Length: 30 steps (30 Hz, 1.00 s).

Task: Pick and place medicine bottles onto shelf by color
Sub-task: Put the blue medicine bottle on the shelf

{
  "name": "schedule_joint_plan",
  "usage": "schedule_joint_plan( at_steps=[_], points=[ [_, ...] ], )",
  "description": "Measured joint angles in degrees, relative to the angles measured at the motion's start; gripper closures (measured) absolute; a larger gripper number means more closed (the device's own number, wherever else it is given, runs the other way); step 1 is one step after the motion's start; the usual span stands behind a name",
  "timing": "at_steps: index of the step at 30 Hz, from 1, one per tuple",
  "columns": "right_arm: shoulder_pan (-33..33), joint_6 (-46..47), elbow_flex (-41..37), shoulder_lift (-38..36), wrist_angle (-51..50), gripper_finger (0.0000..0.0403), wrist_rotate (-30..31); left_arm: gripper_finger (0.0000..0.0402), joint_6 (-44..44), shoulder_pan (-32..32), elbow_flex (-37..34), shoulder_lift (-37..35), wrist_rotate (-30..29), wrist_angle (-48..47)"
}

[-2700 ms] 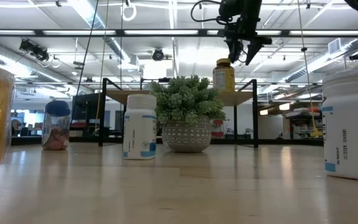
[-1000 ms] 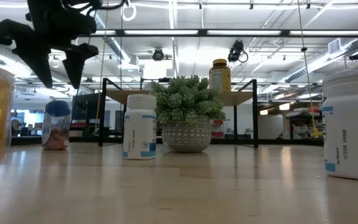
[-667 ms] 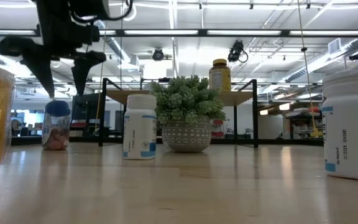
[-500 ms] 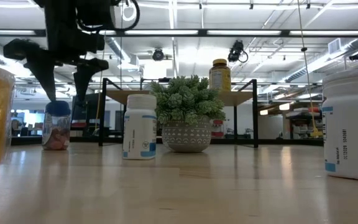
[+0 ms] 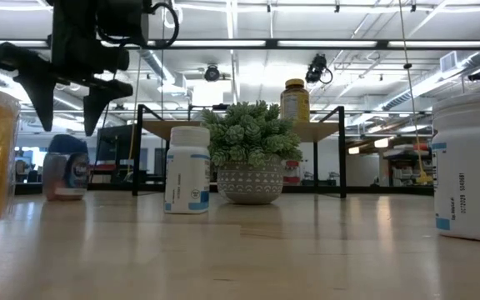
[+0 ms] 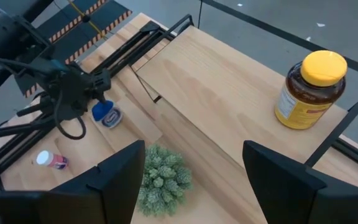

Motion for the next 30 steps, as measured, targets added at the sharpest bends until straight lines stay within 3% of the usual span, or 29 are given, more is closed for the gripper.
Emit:
schedule_joint_plan(
  at_steps=[7,10,13,25,30],
  points=[
    [-0.02,0.52,0.00,0.00,0.00,0.0126,0.16,0.0118,2.22,0.59,-0.58,-0.04,-0.04,0.09],
    [0.37,1.94,0.00,0.00,0.00,0.0126,0.20,0.0118,-3.19,1.16,-0.91,0.02,-0.23,0.13],
    [0.83,2.12,0.00,0.00,0.00,0.0126,0.18,0.0118,-14.62,1.22,-0.92,0.02,-0.18,-0.05],
    [-0.22,2.09,0.00,0.01,-0.02,0.0126,0.22,0.0118,-76.23,1.22,0.72,0.00,0.80,-3.00],
    [-0.22,1.69,0.00,0.02,-0.02,0.0126,0.20,0.0118,-88.09,1.22,0.74,0.00,2.34,1.02]
  ],
)
